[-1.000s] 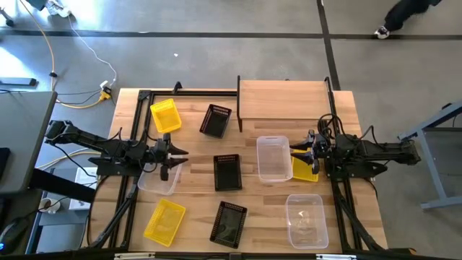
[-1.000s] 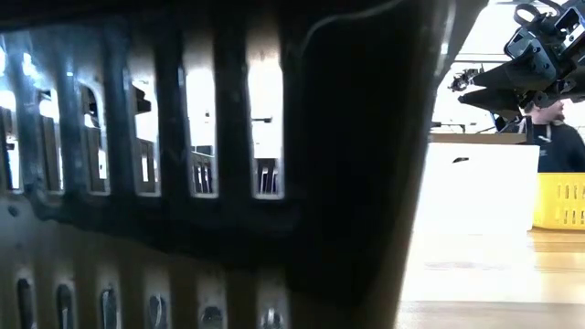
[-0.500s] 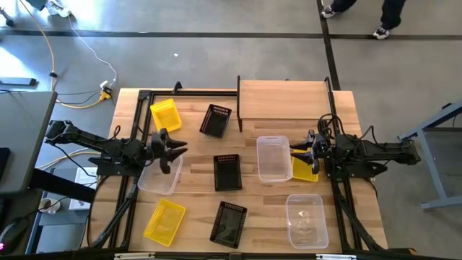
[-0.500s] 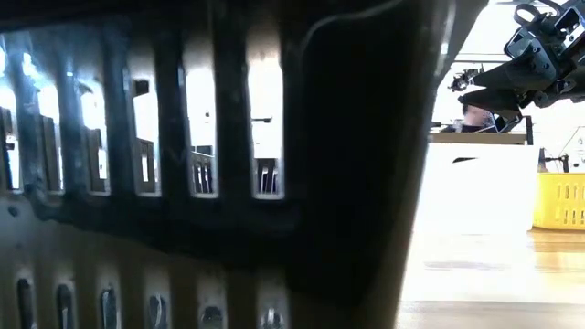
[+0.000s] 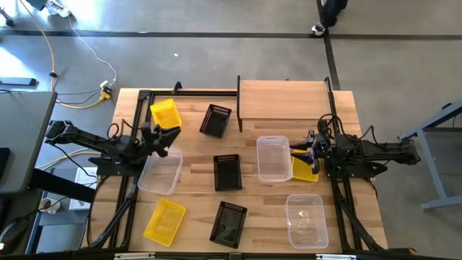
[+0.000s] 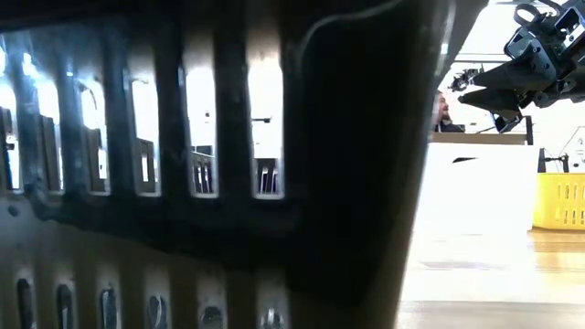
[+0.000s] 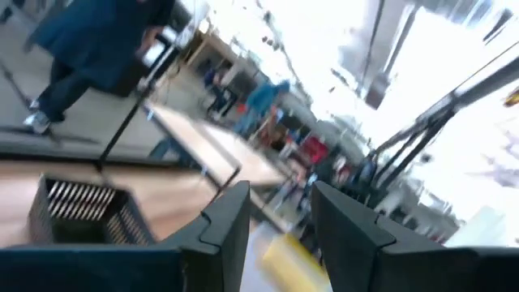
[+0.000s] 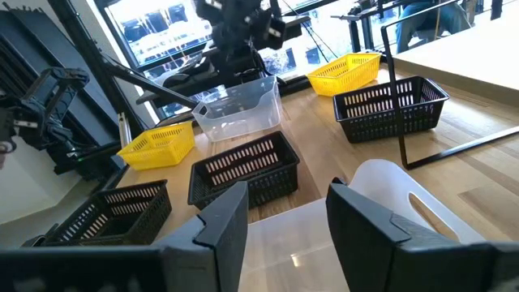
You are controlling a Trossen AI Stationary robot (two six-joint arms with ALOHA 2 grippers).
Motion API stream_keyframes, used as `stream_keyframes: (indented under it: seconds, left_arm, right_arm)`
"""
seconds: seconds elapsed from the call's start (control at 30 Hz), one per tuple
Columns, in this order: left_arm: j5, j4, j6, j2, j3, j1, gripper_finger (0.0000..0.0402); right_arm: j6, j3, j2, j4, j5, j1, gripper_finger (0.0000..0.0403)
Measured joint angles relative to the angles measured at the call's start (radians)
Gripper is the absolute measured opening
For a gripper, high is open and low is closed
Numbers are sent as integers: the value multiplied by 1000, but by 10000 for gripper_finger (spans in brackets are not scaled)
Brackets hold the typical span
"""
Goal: Stack baskets on shelf by color
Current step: Put the top black bin on the shelf
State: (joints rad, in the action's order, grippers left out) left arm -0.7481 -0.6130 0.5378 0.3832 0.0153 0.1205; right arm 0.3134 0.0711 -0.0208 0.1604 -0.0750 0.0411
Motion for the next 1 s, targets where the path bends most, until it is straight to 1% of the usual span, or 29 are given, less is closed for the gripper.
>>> stream_keyframes:
  seconds: [0.17, 0.3, 0.43, 0.63, 0.87, 1.0]
  left_arm:
    - [1, 23, -95, 1, 83, -37, 122]
    - [3, 101, -222, 25, 200, -83, 122]
    - [11, 185, -315, 69, 320, -130, 122]
    - [135, 310, -488, 173, 469, -189, 122]
    - [269, 509, -575, 358, 627, -254, 122]
    - [320, 601, -629, 476, 698, -286, 122]
  right_arm:
    - [0, 0, 0, 0, 0, 0, 153]
    - [0, 0, 0, 0, 0, 0, 153]
    - [0, 0, 0, 0, 0, 0, 153]
    - [0, 0, 0, 0, 0, 0, 153]
    - [0, 0, 0, 0, 0, 0, 153]
    - [0, 0, 0, 0, 0, 0, 153]
